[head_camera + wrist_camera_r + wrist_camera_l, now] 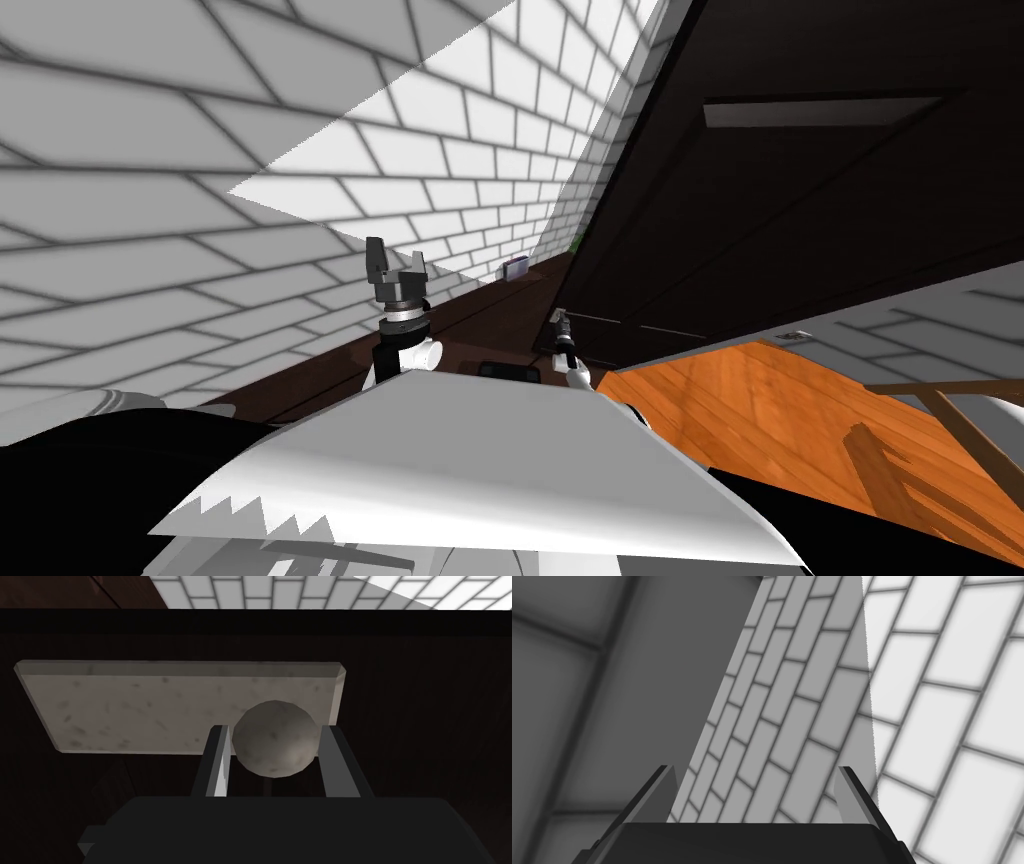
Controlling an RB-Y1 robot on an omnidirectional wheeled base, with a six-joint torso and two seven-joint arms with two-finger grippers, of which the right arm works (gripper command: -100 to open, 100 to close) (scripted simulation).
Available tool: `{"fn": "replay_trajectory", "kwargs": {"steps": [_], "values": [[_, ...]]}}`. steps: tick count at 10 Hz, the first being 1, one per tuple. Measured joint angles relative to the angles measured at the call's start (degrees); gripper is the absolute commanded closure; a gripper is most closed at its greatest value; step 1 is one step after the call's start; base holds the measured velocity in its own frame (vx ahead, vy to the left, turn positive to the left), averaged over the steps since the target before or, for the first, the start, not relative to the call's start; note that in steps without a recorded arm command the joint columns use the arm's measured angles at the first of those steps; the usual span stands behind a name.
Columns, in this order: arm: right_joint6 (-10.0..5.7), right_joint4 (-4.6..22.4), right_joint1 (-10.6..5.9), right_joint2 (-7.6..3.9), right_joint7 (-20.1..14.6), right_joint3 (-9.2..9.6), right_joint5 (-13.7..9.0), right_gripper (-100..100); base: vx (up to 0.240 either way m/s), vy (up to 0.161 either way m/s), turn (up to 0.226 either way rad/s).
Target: Push the door open
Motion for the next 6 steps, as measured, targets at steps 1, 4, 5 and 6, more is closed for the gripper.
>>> {"fn": "replay_trajectory", "kwargs": {"steps": [1,4,5,6], "values": [[-0.4,1.0,-0.49,-0.25,0.3,-0.57,-0.4,100,0.202,0.069,-0.034],[0.06,-0.9,0.57,-0.69,0.6,-2.01,-1.3,100,0.198,0.073,-0.057],[0.43,-0.8,0.28,-0.82,0.9,-2.67,-1.7,100,0.208,0.079,-0.056],[0.58,-0.9,0.37,-0.96,1.1,-3.27,-2.1,100,0.209,0.094,-0.065]]}}
